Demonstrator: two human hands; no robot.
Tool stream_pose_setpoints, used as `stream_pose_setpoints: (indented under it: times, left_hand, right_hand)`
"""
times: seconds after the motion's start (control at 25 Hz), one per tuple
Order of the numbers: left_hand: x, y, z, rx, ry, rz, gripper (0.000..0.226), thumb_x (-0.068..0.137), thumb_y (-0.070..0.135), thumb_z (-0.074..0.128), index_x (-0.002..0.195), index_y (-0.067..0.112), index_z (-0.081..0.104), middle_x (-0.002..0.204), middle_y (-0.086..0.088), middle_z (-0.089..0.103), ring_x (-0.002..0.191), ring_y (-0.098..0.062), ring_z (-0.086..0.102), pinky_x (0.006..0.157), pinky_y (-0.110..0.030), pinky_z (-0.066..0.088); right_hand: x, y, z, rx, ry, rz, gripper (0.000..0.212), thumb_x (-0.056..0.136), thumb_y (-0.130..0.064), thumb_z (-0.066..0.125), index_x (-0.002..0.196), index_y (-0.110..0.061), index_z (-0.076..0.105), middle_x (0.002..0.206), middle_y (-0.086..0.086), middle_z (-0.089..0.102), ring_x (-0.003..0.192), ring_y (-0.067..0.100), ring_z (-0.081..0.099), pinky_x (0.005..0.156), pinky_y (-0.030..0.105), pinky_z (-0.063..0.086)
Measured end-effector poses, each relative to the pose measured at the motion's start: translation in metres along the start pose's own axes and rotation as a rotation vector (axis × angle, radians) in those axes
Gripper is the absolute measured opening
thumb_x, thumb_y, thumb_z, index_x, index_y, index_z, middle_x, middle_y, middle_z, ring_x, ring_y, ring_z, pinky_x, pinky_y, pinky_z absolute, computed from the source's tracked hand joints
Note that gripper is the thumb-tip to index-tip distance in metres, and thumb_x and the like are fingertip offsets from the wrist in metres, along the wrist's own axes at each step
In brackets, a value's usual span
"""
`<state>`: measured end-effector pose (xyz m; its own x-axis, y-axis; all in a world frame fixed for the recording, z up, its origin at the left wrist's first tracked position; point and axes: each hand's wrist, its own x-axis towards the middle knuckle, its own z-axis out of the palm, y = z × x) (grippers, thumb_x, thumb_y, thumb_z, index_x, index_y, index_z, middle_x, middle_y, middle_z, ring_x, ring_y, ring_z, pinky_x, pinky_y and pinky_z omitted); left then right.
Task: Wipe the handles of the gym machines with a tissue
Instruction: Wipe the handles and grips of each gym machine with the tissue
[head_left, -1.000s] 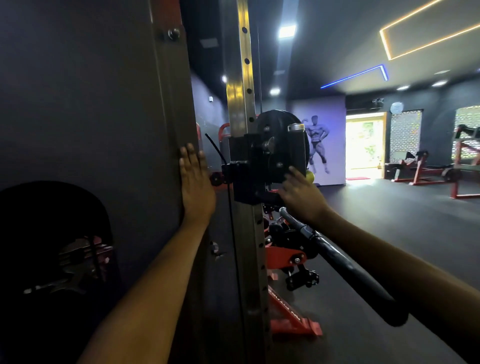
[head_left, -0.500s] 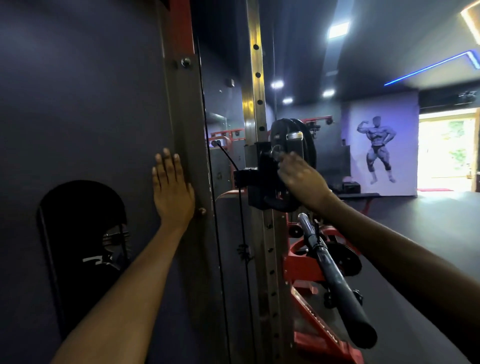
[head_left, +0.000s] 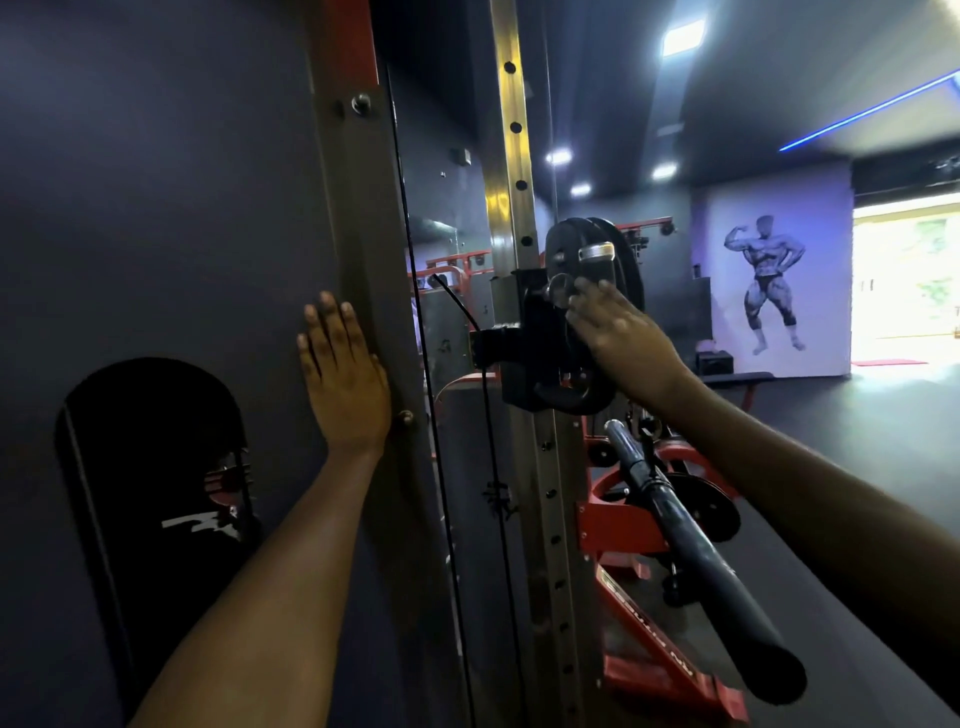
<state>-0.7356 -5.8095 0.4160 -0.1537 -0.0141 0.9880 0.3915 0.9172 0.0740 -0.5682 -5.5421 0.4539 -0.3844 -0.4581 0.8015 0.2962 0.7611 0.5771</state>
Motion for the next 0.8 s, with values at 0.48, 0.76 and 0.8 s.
stream_pose_setpoints:
  times: [0.48,0.76,0.8]
  left_hand:
    - [0.001,-0.001,0.003,-0.003,0.027,0.029,0.074,0.097,0.017,0.051,0.152,-0.001,0.006,0.159,-0.023,0.015,0.146,-0.039,0.015,0.118,-0.047,0.009]
    - [-0.006,-0.001,0.007,-0.002,0.004,0.024,0.072,0.099,0.018,0.048,0.153,-0.001,0.004,0.159,-0.023,0.012,0.147,-0.039,0.013,0.119,-0.048,0.008]
    - [-0.005,-0.002,0.007,0.002,0.006,0.026,0.071,0.099,0.018,0.048,0.153,-0.001,0.004,0.159,-0.023,0.012,0.147,-0.039,0.013,0.119,-0.048,0.008]
  right_hand:
    - [-0.051,-0.031,-0.011,0.174,-0.063,0.184,0.073,0.052,0.020,0.073,0.122,0.009,0.055,0.129,0.027,0.053,0.118,0.042,0.052,0.091,0.049,0.041]
    - [0.015,-0.019,-0.042,0.783,0.302,0.971,0.034,0.096,0.001,0.042,0.126,-0.006,0.057,0.120,0.007,0.063,0.084,0.009,0.062,0.078,0.005,0.047]
    - [0.023,-0.017,-0.038,0.861,0.304,1.063,0.036,0.096,0.001,0.041,0.127,-0.006,0.057,0.119,0.006,0.063,0.081,0.011,0.063,0.077,0.009,0.050]
